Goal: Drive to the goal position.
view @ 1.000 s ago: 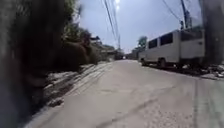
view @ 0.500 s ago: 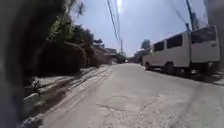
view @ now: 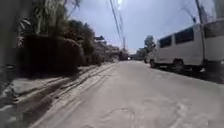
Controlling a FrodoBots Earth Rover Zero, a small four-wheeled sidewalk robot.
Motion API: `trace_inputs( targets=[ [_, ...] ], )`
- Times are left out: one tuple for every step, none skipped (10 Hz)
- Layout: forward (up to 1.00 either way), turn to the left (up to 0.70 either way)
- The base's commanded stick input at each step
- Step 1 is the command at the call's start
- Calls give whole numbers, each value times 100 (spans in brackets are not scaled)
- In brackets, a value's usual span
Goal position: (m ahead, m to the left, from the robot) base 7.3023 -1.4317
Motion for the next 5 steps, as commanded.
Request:
trace_inputs(
  targets=[
    [100,2],
    [100,2],
    [100,2],
    [100,2],
    [100,2]
  ],
)
